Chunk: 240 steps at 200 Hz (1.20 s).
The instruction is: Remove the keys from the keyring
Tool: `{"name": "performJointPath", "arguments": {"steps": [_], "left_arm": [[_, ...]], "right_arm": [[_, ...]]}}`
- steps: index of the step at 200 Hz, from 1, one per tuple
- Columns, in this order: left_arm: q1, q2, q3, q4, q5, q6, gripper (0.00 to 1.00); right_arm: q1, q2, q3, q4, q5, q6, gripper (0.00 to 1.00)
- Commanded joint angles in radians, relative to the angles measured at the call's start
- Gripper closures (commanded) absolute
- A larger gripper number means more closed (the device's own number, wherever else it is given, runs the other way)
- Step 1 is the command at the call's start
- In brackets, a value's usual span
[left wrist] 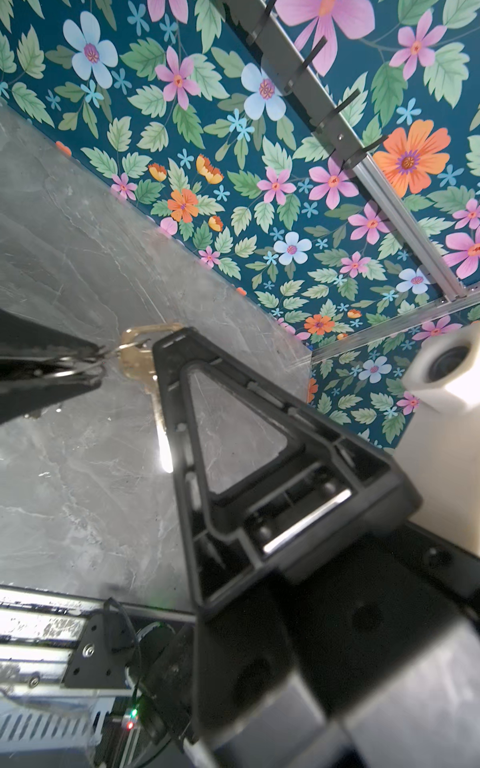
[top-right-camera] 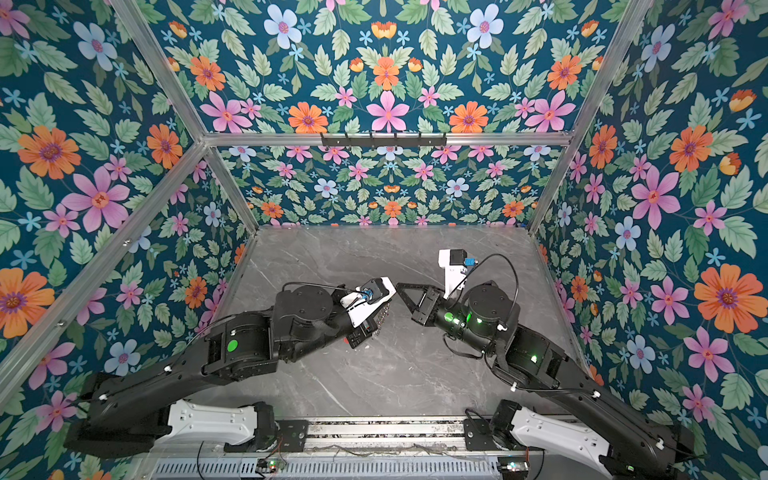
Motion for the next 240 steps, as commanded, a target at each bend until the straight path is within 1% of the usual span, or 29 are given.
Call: {"name": "performJointPath", "arguments": {"steps": [1,8,35,65,89,98,116,123,139,159,168,175,189,226,240], "left_arm": [[0.003,0.004,0.032,-0.010,0.058,-0.017,1.00],[0.004,0.008,0.038,-0.020,0.066,-0.017,1.00],[0.011,0.038,0.088,-0.078,0.103,-0.023,1.00],[0.024,0.070,0.139,-0.136,0.130,-0.023,1.00],[0.036,0.090,0.174,-0.167,0.165,-0.021,1.00],[0.043,0.097,0.188,-0.183,0.179,-0.021,1.00],[0.060,0.117,0.224,-0.219,0.230,-0.020,1.00],[0.065,0.123,0.238,-0.232,0.253,-0.020,1.00],[0.080,0.145,0.269,-0.267,0.302,-0.019,1.00],[0.096,0.177,0.314,-0.342,0.367,-0.020,1.00],[0.099,0.191,0.331,-0.365,0.393,-0.017,1.00],[0.100,0.198,0.340,-0.376,0.405,-0.017,1.00],[0.106,0.206,0.356,-0.395,0.439,-0.014,1.00],[0.123,0.196,0.377,-0.410,0.521,-0.020,1.00],[0.128,0.193,0.378,-0.415,0.542,-0.023,1.00]], "right_arm": [[-0.005,-0.010,-0.019,-0.033,0.035,-0.057,1.00],[-0.004,-0.014,-0.029,-0.029,0.030,-0.062,0.99],[-0.005,-0.034,-0.043,-0.039,0.028,-0.090,0.86],[-0.005,-0.080,-0.065,-0.044,0.050,-0.126,0.75],[-0.005,-0.116,-0.085,-0.047,0.060,-0.157,0.64],[-0.005,-0.125,-0.082,-0.063,0.063,-0.176,0.61],[-0.006,-0.156,-0.089,-0.071,0.070,-0.230,0.59],[-0.005,-0.171,-0.093,-0.068,0.072,-0.252,0.59],[-0.005,-0.191,-0.086,-0.062,0.034,-0.334,0.62],[-0.006,-0.190,-0.083,-0.030,-0.066,-0.433,0.60],[-0.005,-0.187,-0.086,0.001,-0.136,-0.466,0.58],[-0.005,-0.184,-0.087,0.020,-0.180,-0.484,0.57],[-0.006,-0.180,-0.081,0.034,-0.230,-0.520,0.57],[-0.004,-0.192,-0.064,0.008,-0.252,-0.589,0.55],[-0.006,-0.196,-0.057,-0.003,-0.286,-0.604,0.55]]}}
